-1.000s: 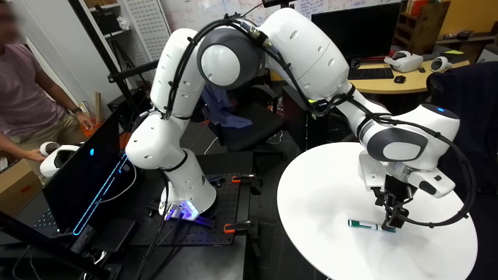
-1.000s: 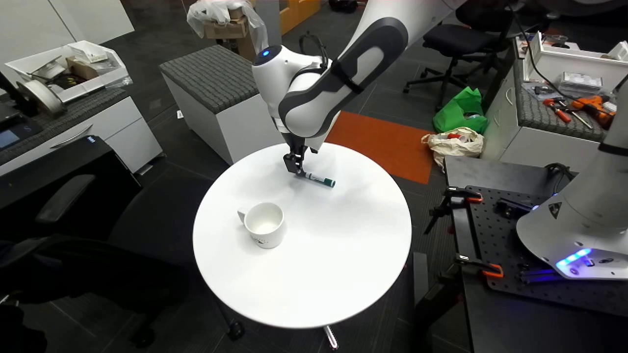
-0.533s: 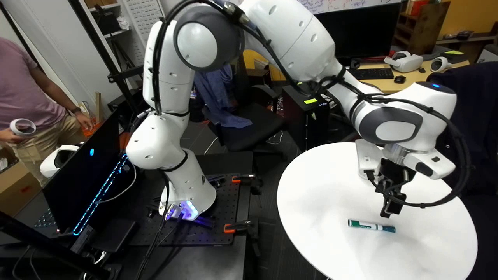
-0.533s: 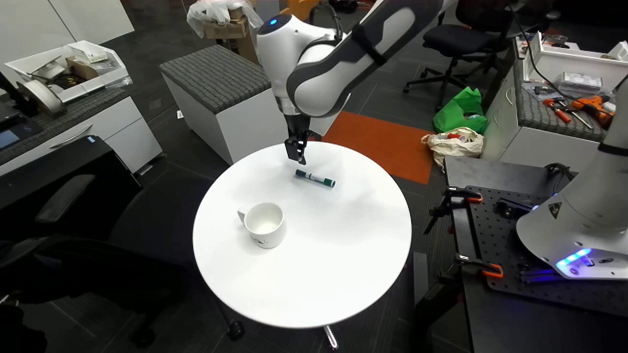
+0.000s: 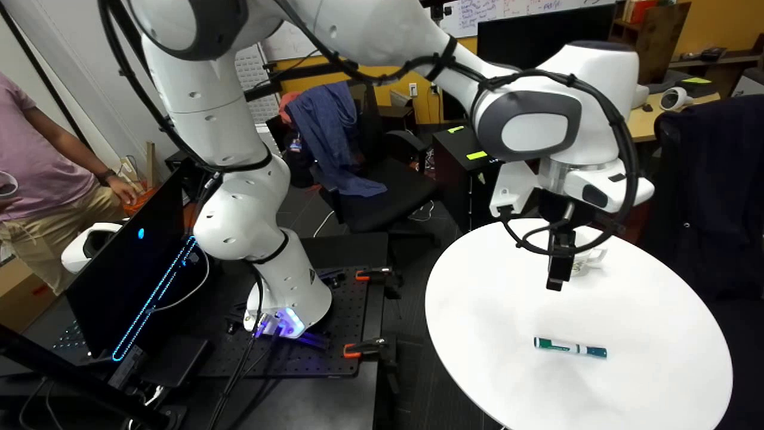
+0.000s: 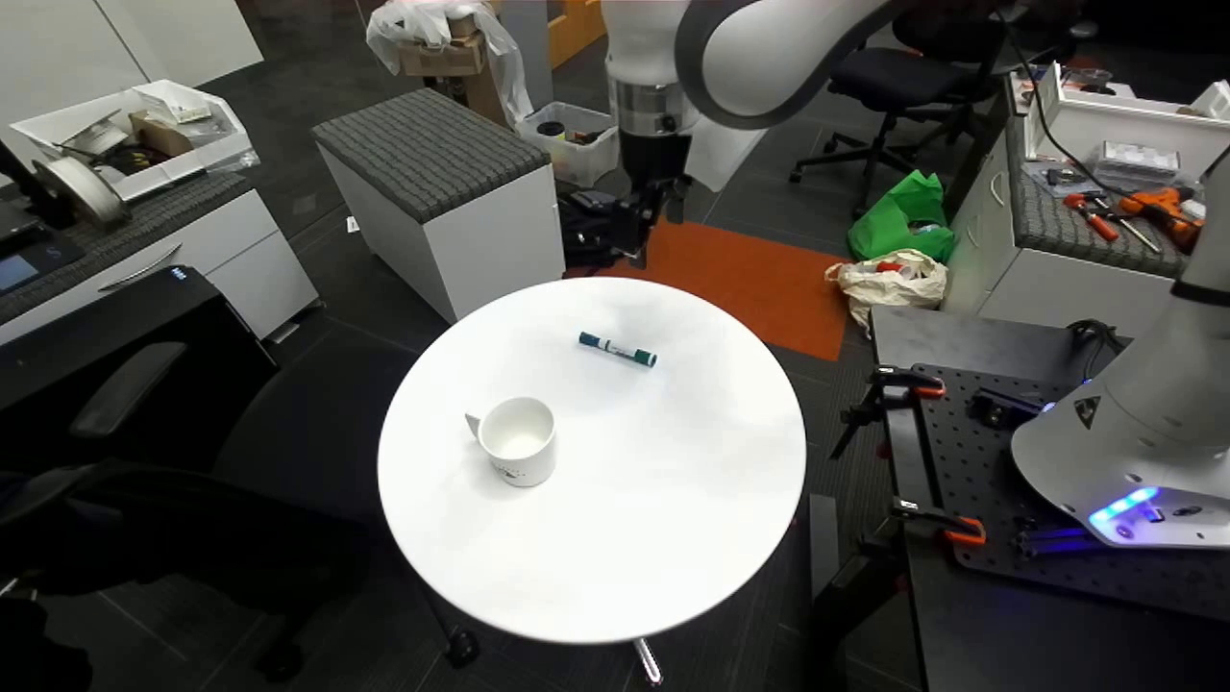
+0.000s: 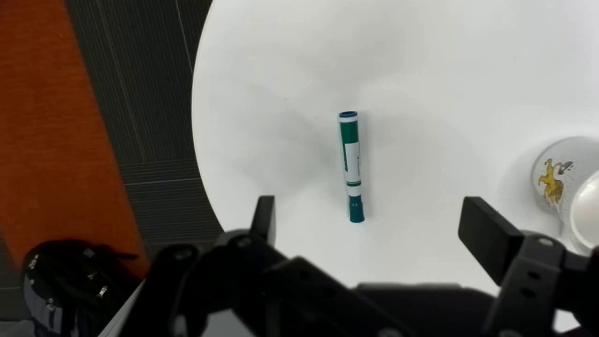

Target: Move the marker to the right.

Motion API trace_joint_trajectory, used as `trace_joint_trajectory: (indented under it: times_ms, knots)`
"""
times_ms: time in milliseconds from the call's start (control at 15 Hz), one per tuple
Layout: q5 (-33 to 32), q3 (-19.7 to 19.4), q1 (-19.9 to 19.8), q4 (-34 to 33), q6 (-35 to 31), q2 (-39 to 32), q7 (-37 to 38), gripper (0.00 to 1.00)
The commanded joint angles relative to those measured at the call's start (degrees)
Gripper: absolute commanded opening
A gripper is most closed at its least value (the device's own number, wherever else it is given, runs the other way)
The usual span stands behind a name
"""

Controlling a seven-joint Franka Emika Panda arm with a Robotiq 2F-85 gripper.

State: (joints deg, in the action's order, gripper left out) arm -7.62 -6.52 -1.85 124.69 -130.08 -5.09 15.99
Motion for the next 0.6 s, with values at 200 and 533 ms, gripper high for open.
trace_joint_trajectory:
  times_ms: [200, 533]
  knots:
    - [0.0, 0.8, -1.2, 2.5, 0.3, 4.5, -0.1, 1.0]
    - [0.0, 0.7, -1.0, 2.2, 0.2, 2.7, -0.1, 1.0]
